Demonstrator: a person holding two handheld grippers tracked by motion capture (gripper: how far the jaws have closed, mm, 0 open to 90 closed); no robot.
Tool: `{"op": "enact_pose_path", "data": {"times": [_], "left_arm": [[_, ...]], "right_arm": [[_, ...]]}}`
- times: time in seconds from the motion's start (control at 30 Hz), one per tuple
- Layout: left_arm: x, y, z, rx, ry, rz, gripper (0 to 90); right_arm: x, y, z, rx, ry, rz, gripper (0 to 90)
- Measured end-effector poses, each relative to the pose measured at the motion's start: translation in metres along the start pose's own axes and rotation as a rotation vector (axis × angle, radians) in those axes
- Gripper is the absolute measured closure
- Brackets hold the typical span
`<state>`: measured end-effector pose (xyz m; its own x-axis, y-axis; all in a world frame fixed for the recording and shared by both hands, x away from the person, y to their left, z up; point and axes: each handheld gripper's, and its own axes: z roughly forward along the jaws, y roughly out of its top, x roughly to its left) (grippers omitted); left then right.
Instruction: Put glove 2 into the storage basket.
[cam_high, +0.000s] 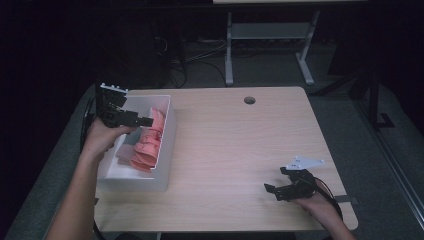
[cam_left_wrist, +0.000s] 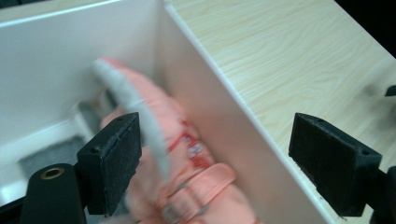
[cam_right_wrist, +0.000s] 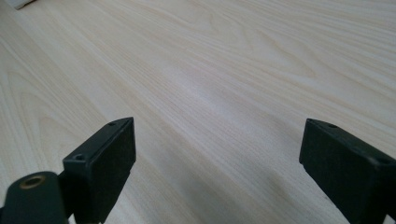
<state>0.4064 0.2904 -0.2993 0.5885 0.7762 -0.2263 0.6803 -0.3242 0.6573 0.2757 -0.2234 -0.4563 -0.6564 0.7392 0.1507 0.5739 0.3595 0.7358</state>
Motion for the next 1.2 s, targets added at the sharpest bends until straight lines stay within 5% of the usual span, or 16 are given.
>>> {"op": "enact_pose_path", "data": {"times": [0.6, 1.2], "left_arm": [[-0.085, 0.018, 0.037, 0.001, -0.089, 0.172, 16.7], [-0.147, 0.009, 0.085, 0.072, -0.155, 0.28, 16.7]], "right_arm": [[0.0, 0.0, -0.001, -0.002, -0.001, -0.004, 10.5], [0.0, -0.001, -0.001, -0.002, 0.0, -0.021, 10.5]]}}
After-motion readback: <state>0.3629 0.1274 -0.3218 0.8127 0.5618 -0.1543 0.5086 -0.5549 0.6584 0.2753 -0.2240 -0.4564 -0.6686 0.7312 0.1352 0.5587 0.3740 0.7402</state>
